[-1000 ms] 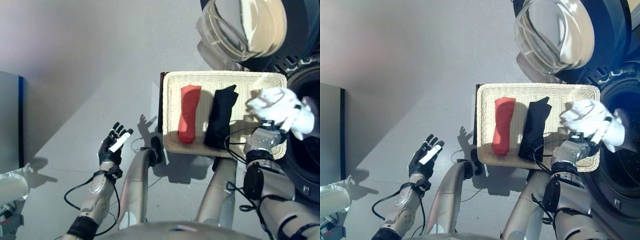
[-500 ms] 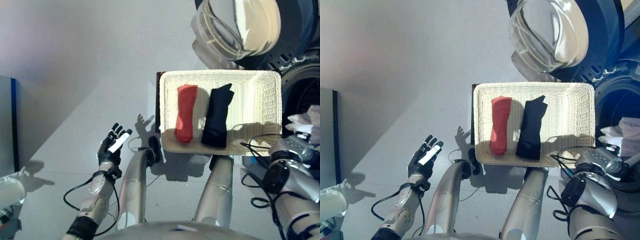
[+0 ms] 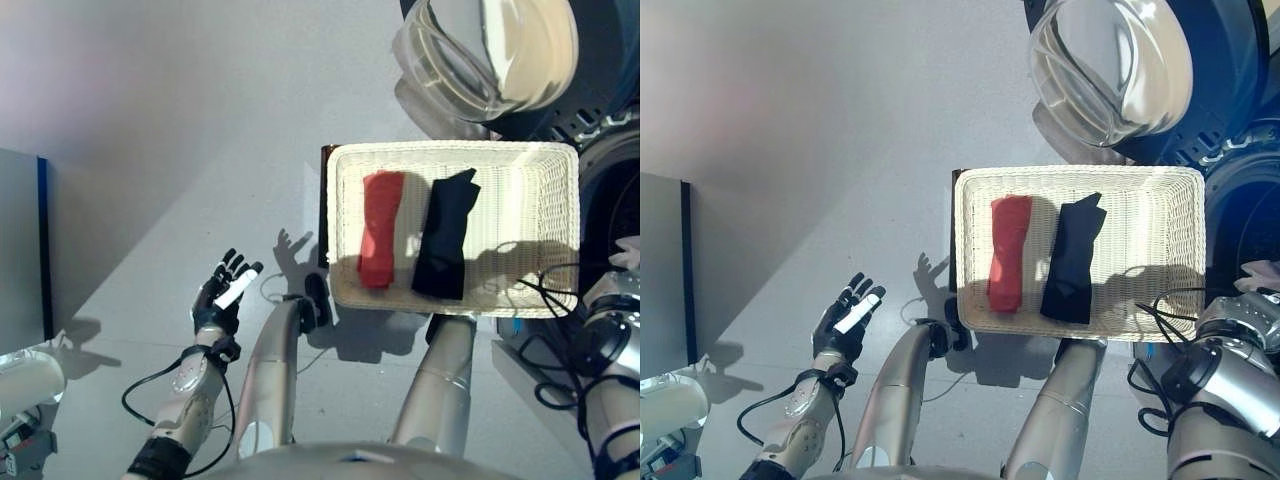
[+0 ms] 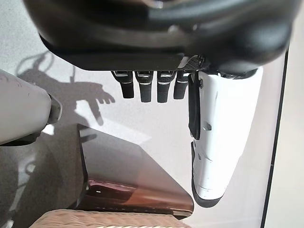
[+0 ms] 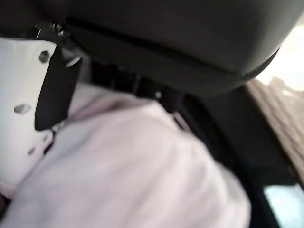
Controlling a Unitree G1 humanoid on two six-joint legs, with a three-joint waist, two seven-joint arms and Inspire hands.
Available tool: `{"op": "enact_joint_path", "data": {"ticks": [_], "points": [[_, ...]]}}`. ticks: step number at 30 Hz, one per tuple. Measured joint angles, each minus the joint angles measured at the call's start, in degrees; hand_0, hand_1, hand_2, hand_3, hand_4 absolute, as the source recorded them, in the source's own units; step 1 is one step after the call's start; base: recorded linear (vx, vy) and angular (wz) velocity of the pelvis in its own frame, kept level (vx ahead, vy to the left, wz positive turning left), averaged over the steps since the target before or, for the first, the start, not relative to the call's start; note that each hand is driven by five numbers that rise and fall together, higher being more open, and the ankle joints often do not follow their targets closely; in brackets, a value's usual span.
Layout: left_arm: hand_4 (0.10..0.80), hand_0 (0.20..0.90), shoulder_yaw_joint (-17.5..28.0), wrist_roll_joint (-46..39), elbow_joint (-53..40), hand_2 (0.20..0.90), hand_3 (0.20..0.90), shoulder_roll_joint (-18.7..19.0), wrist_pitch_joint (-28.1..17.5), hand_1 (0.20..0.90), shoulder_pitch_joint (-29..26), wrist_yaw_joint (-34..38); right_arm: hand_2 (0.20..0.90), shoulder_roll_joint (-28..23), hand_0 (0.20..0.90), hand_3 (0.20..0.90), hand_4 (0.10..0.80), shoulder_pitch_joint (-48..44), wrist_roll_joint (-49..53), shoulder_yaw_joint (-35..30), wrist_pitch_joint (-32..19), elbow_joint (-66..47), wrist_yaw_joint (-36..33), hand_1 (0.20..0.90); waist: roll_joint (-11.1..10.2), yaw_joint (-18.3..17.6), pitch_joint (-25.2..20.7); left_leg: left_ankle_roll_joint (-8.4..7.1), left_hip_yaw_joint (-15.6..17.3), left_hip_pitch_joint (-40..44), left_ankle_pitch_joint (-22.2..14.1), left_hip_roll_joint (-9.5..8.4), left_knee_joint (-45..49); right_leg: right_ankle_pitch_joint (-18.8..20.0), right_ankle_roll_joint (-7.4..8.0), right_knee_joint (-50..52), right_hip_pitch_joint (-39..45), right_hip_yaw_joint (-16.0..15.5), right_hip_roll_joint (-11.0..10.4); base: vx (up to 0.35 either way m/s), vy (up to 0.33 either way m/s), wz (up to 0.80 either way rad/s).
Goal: Pick up the clothes and place them into the washing machine
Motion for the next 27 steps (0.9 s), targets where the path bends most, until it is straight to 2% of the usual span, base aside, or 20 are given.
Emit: {"op": "enact_joint_path", "data": {"ticks": [6,8,11,13,15,17,20,24,27], "points": [[0.800,0.900,0.20,-0.04,0.09,0.900,0.900,-0.04,-0.02,0.900,-0.01,0.30,0.900,1.80,0.900,0.900,0.800,0.21,-0.80,3.87,-0.10,-1.56,2.51,0.900,0.00,-0.24,0.00,0.00,-0.05,0.05,0.00,0.19,0.10,0.14,0.06,-0.01,0.17,-0.08,0.20,0.000,0.000,0.00],[0.800,0.900,0.31,-0.04,0.11,0.900,0.900,-0.16,-0.06,0.900,0.01,0.38,0.900,4.19,0.900,0.900,0.800,0.70,-2.76,5.81,-0.11,-4.33,3.43,0.900,0.00,-0.39,0.00,0.00,-0.05,0.09,0.01,0.28,0.22,0.26,-0.01,-0.01,0.22,-0.06,0.33,0.000,0.000,0.00],[0.800,0.900,0.41,-0.04,0.10,0.900,0.900,-0.66,-0.11,0.900,-0.03,0.40,0.900,8.34,0.900,0.900,0.800,4.28,-8.16,12.65,0.21,-10.13,5.15,0.900,-0.06,-0.54,0.04,0.00,-0.17,0.16,0.01,0.44,0.41,0.31,-0.01,-0.12,0.52,-0.11,0.55,-0.013,-0.003,0.00],[0.800,0.900,0.43,0.05,0.24,0.900,0.900,-0.81,-0.19,0.900,-0.05,0.39,0.900,9.75,0.900,0.900,0.800,6.48,-15.58,18.74,2.60,-12.03,4.84,0.900,-0.08,-0.57,0.05,0.01,-0.20,0.29,0.00,0.55,0.53,0.35,-0.06,-0.23,0.77,-0.10,0.67,-0.045,-0.007,-0.02],[0.800,0.900,1.08,0.11,0.49,0.900,0.900,-0.92,-0.51,0.900,-0.03,0.66,0.900,10.99,0.900,0.900,0.800,9.50,-29.72,26.35,6.11,-15.75,3.30,0.900,-0.38,-0.81,0.25,0.01,-0.16,0.40,-0.01,0.71,0.55,0.40,-0.11,-0.28,0.81,-0.11,0.81,-0.022,-0.013,-0.06],[0.800,0.900,3.08,1.33,0.68,0.900,0.900,-1.10,-1.16,0.900,0.13,1.30,0.900,15.07,0.900,0.900,0.800,11.07,-42.20,30.68,7.92,-19.79,1.81,0.900,-1.25,-1.92,0.82,-0.25,-0.20,0.52,-0.06,1.36,0.65,0.42,-0.13,-0.28,0.83,-0.10,1.48,-0.012,-0.006,-0.11],[0.800,0.900,4.37,2.02,0.57,0.900,0.900,-1.65,-1.37,0.900,-0.06,1.38,0.900,18.21,0.900,0.900,0.800,11.60,-48.53,32.39,9.15,-21.83,-0.60,0.900,-1.76,-2.28,1.15,-0.37,-0.19,0.63,-0.08,1.61,0.63,0.43,-0.15,-0.23,0.85,-0.10,1.74,-0.019,-0.004,-0.05],[0.800,0.900,4.68,3.23,0.73,0.900,0.900,-2.50,-2.25,0.900,-0.58,1.95,0.900,24.88,0.900,0.900,0.800,13.76,-54.89,37.42,11.64,-25.69,-0.41,0.900,-2.41,-3.36,1.57,-0.69,-0.05,1.02,-0.10,2.19,0.38,0.43,-0.15,-0.22,0.87,-0.06,2.24,-0.011,0.006,-0.06],[0.800,0.900,4.88,3.85,0.82,0.900,0.900,-4.02,-2.39,0.900,-1.54,2.59,0.900,28.59,0.900,0.900,0.800,14.07,-59.99,42.06,15.35,-25.16,-0.61,0.900,-2.41,-3.02,1.57,-0.85,-0.06,1.09,0.00,2.23,0.14,0.43,-0.15,-0.20,0.80,-0.10,2.21,0.000,0.000,0.00]]}}
